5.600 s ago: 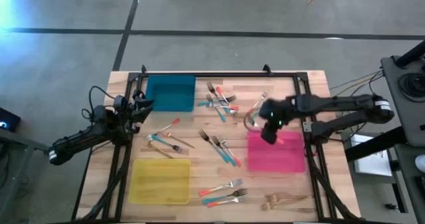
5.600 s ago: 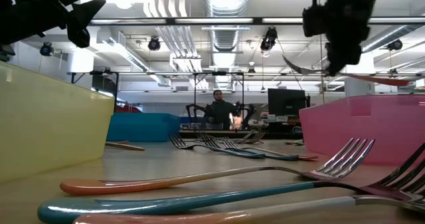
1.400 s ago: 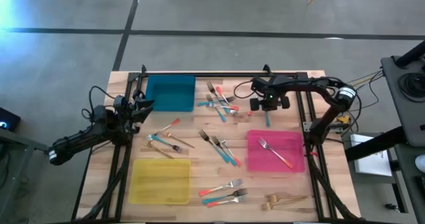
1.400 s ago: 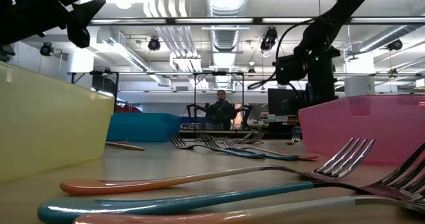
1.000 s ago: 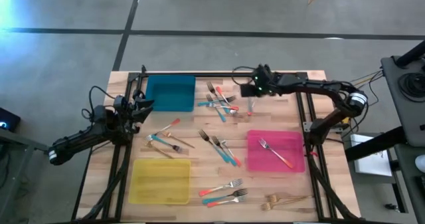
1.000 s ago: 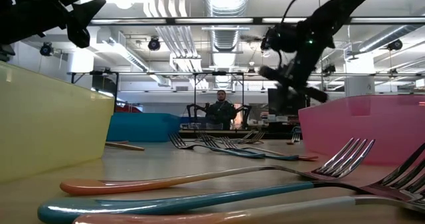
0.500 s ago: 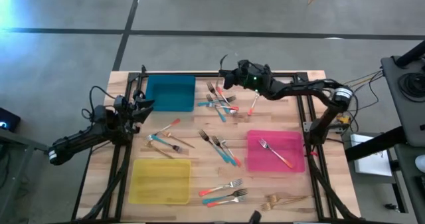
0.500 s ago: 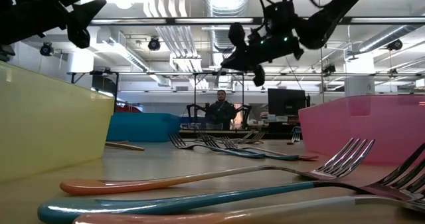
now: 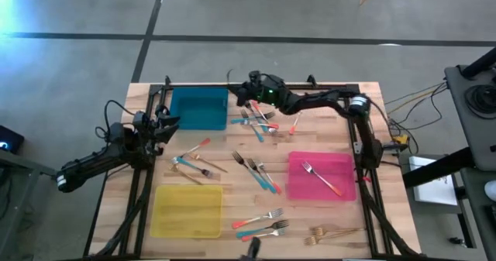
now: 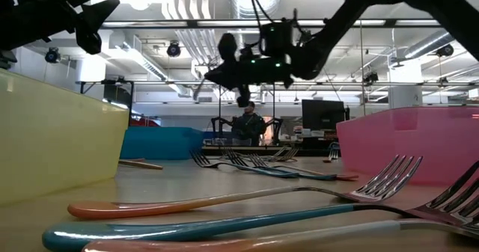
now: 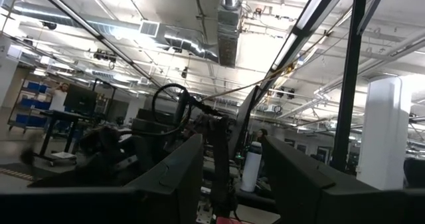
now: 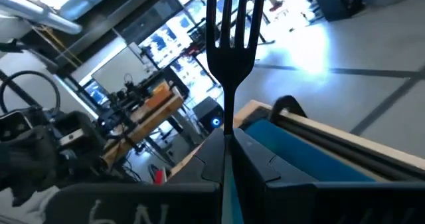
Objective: Sort silverware by color (type)
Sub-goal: Put the blue fork into the blue bin
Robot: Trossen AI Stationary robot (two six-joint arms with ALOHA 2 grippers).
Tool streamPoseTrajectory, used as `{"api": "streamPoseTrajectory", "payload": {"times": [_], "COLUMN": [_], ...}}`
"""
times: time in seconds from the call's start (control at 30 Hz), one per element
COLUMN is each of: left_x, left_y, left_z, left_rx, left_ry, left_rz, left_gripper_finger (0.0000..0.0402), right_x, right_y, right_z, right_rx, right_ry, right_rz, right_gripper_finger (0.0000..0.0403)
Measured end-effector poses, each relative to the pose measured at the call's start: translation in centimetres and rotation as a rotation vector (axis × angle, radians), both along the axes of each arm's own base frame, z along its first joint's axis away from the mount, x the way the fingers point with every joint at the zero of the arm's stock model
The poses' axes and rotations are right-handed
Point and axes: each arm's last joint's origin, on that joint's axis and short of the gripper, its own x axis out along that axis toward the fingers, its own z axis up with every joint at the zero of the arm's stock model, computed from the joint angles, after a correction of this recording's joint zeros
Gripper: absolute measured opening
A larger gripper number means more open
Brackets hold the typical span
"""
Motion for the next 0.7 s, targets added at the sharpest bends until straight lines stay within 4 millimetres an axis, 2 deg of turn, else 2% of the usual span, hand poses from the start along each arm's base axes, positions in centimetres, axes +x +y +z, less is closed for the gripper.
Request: {"api": "streamPoseTrajectory", "payload": {"times": [0.33,0.53,0.7], "left_x": [0.0,0.0,0.0], "left_y": [0.0,0.0,0.0], "left_z": [0.0,0.0,0.0], "left_rx": [0.0,0.0,0.0], "left_ry": [0.001,0.0,0.0], "left_rz": [0.0,0.0,0.0], "left_gripper_finger": [0.0141,0.0141,0.0141], "right_x": [5.4,7.5,8.7], "right_y": [-1.2,-1.4,-0.8], "right_z": [-2.2,-3.3,-3.1], "right_rx": [0.038,0.061,-0.038], "right_ry": [0.09,0.189,0.383], "right_rz": [0.107,0.194,0.244], "right_gripper_finger": [0.0009,0.0009,0.0009]}}
